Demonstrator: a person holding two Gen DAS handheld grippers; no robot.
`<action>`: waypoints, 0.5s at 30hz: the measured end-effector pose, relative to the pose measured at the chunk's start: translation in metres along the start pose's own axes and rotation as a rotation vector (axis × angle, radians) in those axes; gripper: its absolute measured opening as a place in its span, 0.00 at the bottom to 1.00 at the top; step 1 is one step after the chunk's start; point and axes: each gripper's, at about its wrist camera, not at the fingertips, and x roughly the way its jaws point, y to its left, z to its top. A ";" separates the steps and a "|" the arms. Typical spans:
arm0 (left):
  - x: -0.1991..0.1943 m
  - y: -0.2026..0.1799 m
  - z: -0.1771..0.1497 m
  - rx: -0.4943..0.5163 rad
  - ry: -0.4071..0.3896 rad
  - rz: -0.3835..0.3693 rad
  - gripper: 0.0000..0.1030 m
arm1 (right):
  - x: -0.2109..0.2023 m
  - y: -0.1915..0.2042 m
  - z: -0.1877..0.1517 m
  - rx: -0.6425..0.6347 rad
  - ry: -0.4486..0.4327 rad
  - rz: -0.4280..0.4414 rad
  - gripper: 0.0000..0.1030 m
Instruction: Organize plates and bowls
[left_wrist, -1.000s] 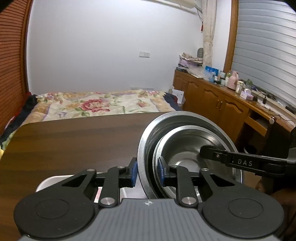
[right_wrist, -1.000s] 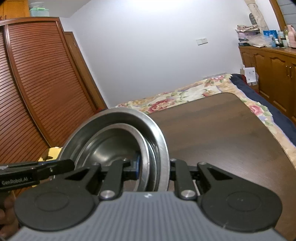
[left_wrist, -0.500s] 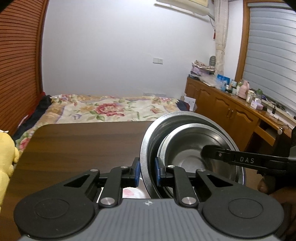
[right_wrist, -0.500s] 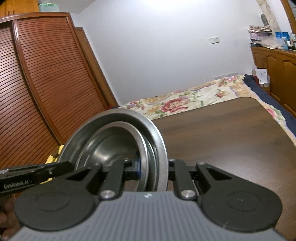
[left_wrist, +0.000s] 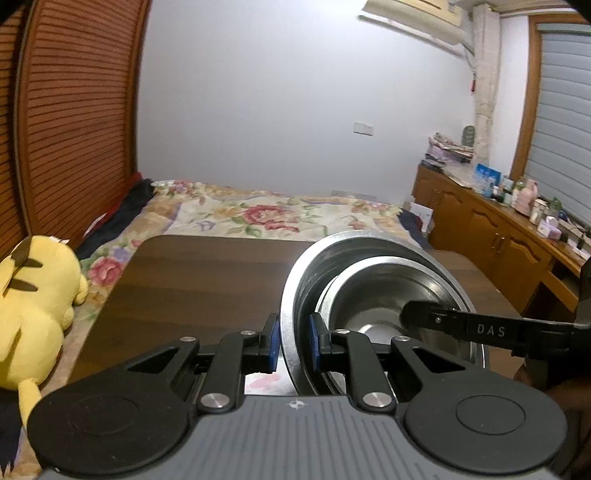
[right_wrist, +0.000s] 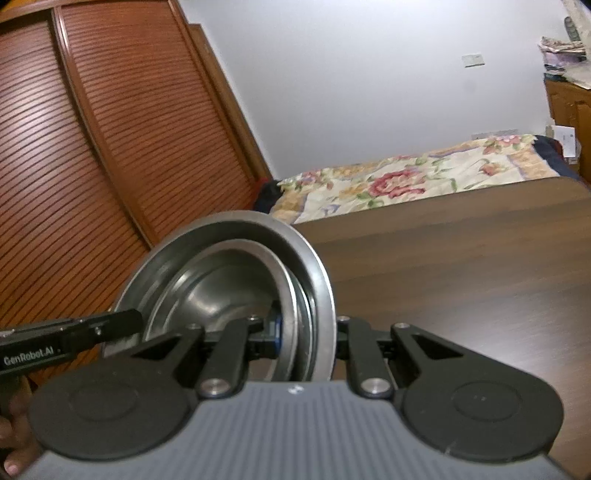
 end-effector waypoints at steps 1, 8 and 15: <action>0.000 0.002 -0.001 -0.003 0.001 0.005 0.17 | 0.002 0.001 -0.001 -0.003 0.007 0.003 0.17; 0.001 0.012 -0.009 -0.022 0.018 0.021 0.17 | 0.009 0.010 -0.003 -0.016 0.044 0.011 0.17; 0.005 0.018 -0.014 -0.036 0.043 0.033 0.17 | 0.017 0.016 -0.008 -0.028 0.069 0.011 0.17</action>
